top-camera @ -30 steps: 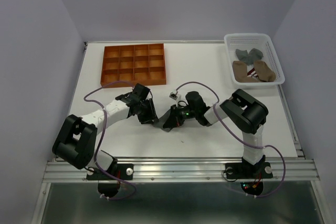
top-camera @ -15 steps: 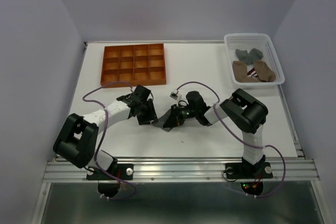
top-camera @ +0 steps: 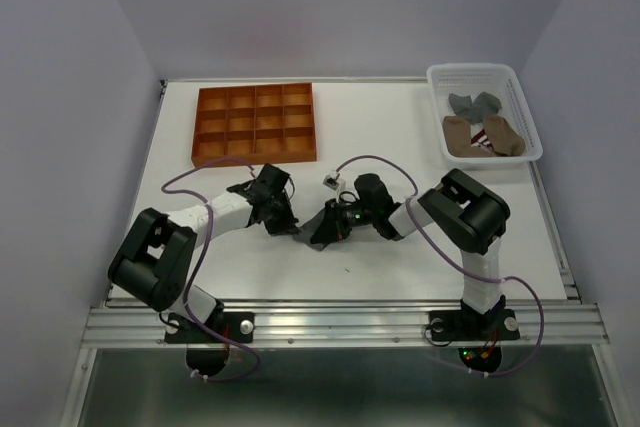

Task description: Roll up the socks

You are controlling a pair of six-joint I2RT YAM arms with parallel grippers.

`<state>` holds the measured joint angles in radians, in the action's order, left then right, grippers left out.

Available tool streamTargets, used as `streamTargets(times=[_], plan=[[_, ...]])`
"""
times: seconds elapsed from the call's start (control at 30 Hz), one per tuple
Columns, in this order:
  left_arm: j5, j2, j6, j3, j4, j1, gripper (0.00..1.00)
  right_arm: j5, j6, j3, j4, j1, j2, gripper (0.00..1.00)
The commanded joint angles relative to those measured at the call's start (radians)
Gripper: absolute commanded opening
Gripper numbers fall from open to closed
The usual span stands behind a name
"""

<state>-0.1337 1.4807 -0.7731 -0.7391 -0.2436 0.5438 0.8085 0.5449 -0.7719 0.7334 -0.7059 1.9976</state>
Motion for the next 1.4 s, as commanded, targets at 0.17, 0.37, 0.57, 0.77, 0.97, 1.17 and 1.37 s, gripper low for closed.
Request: streamTargets(times=[0.17,0.37,0.57,0.77,0.97,1.17,1.37], plan=[[0.028,0.000,-0.017,-0.026,0.008,0.008,0.00,-0.021,-0.155,-0.076,-0.155,0.008,-0.088,0.35],[0.037,-0.016,-0.015,-0.043,-0.029,0.012,0.00,-0.173,-0.292,-0.118,-0.359,-0.001,-0.219,0.44],[0.043,-0.019,-0.011,-0.065,-0.065,0.016,0.00,-0.380,-0.425,-0.130,-0.494,-0.081,-0.287,0.45],[0.045,-0.023,-0.008,-0.074,-0.079,0.018,0.00,-0.518,-0.494,-0.109,-0.486,-0.176,-0.318,0.44],[0.040,-0.017,-0.005,-0.083,-0.091,0.018,0.00,-0.626,-0.534,-0.124,-0.499,-0.233,-0.295,0.44],[0.040,-0.020,-0.003,-0.094,-0.102,0.019,0.00,-0.695,-0.588,-0.138,-0.515,-0.279,-0.273,0.44],[0.040,-0.017,-0.002,-0.106,-0.112,0.019,0.00,-0.735,-0.596,-0.138,-0.520,-0.319,-0.253,0.45]])
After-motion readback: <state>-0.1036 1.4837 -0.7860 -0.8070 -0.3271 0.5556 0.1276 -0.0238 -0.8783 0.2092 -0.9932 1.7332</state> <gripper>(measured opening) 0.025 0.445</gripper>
